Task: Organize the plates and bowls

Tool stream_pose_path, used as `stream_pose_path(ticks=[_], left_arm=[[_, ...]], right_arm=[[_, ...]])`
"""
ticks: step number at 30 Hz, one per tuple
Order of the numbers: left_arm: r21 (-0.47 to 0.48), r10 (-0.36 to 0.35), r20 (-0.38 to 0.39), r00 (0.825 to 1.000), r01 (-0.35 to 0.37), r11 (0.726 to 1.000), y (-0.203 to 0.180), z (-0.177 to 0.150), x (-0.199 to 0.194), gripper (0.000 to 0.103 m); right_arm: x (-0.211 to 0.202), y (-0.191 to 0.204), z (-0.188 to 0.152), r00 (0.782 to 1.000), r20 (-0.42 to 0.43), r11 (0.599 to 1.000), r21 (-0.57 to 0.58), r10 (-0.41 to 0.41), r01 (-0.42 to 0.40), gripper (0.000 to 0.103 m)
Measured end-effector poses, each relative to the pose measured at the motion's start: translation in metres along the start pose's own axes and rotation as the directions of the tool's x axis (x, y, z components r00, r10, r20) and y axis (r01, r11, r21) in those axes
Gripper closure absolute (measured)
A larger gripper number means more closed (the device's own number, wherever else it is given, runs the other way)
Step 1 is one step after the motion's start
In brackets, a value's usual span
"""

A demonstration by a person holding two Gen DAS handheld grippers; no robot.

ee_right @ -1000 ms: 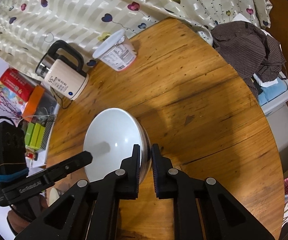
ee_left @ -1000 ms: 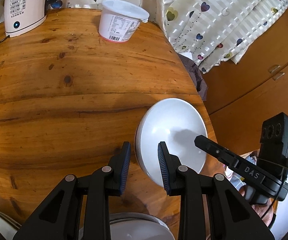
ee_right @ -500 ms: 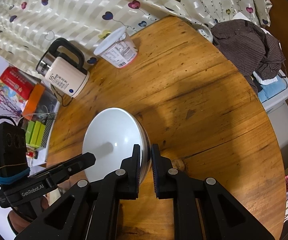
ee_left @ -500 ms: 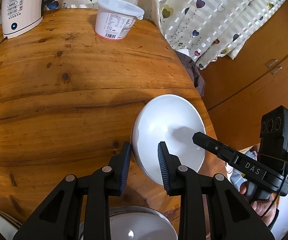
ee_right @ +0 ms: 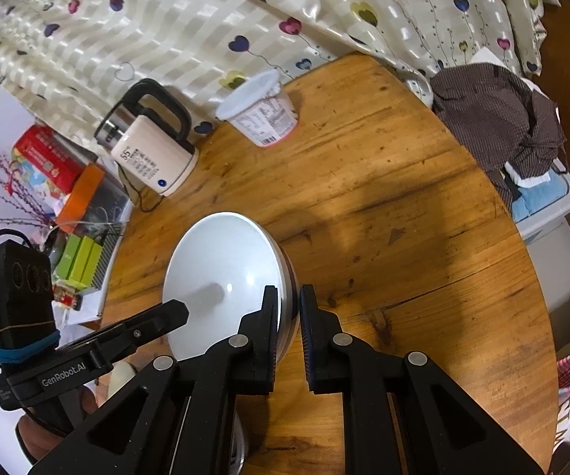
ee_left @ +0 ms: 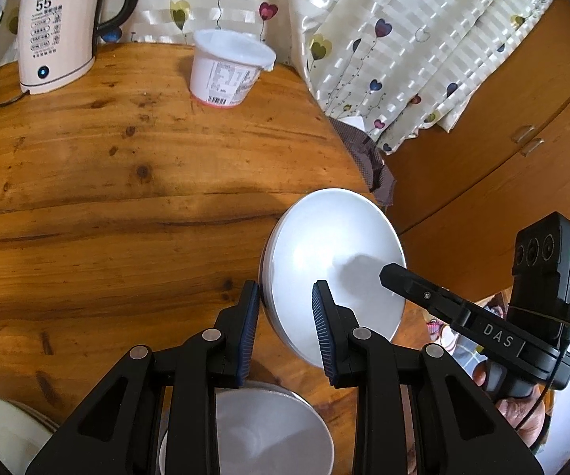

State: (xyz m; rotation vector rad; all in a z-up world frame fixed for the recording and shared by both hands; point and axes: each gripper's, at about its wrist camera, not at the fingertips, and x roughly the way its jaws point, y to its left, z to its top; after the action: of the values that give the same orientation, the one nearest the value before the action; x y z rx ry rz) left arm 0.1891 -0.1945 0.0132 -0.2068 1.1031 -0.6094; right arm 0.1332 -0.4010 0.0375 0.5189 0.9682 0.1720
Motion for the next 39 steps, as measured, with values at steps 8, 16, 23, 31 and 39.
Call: stream_pose_path(ticks=[8,16,23,31,39], left_arm=[[0.012,0.001,0.055,0.999,-0.002,1.0,-0.005,-0.01,-0.032,0.074],[0.011,-0.001,0.094,0.996,0.0,1.0,-0.003,-0.026,-0.06,0.074],[-0.001,0.003,0.115,0.993,-0.003,1.0,0.001,-0.045,-0.081,0.074],[-0.018,0.019,0.115,0.993,-0.017,1.0,0.012,-0.065,-0.093,0.074],[-0.039,0.044,0.091,0.995,-0.041,0.998,0.021,-0.084,-0.092,0.074]], right_arm=[[-0.019,0.022,-0.008,1.0,0.022,0.999,-0.036,0.012,-0.011,0.092],[-0.034,0.044,-0.021,0.999,0.032,0.997,-0.068,0.027,-0.024,0.092],[-0.04,0.061,-0.037,0.999,0.023,0.995,-0.092,0.035,-0.033,0.092],[-0.038,0.071,-0.058,0.999,-0.009,0.994,-0.104,0.038,-0.039,0.092],[-0.027,0.074,-0.078,0.998,-0.057,0.994,-0.102,0.028,-0.034,0.092]])
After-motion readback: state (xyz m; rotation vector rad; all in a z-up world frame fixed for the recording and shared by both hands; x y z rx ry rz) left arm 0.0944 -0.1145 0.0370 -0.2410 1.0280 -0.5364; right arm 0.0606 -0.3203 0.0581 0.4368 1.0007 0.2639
